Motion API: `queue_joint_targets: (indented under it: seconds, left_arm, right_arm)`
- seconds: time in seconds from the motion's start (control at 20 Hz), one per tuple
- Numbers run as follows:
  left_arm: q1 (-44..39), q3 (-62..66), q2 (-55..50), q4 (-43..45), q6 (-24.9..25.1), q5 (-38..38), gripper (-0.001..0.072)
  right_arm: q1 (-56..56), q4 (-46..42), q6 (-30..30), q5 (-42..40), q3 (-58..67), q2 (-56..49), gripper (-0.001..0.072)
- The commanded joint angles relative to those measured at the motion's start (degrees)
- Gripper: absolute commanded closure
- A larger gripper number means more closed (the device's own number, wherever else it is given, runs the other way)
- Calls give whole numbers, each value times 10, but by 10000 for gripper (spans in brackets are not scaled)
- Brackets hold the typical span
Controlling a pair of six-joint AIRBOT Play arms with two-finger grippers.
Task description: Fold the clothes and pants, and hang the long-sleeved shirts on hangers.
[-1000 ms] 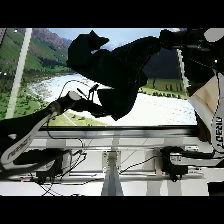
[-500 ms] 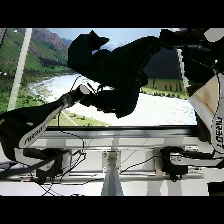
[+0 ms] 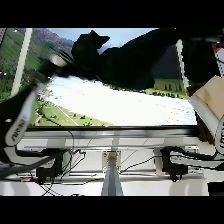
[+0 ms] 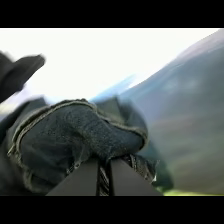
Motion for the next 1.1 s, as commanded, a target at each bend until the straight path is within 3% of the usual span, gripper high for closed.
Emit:
queue_joint_targets:
  seconds: [0.0, 0.15, 0.35, 0.45, 0.55, 0.65, 0.85, 1.05]
  left_arm:
    - [171, 111, 64, 70, -48, 37, 686]
    - [286, 146, 124, 71, -56, 109, 687]
    - [367, 146, 161, 74, -50, 104, 686]
    - [382, 146, 161, 117, -51, 87, 686]
    - [383, 145, 160, 224, -72, 52, 686]
    - [383, 122, 160, 310, -104, 28, 686]
    - [402, 3, 177, 405, -104, -42, 686]
    - [432, -165, 219, 482, -102, -53, 686]
  right_arm:
    - [-77, -35, 8, 1, 47, 19, 677]
    - [-127, -30, 33, 23, 63, 34, 677]
    - [-135, -9, 67, 85, 63, 46, 677]
    - [-135, -11, 67, 119, 63, 50, 678]
    - [-135, -35, 76, 131, 39, 62, 678]
    - [-135, -37, 76, 119, -37, 97, 678]
    - [-135, -49, 73, 102, -308, 240, 678]
    - [-135, -49, 76, 120, -547, 374, 678]
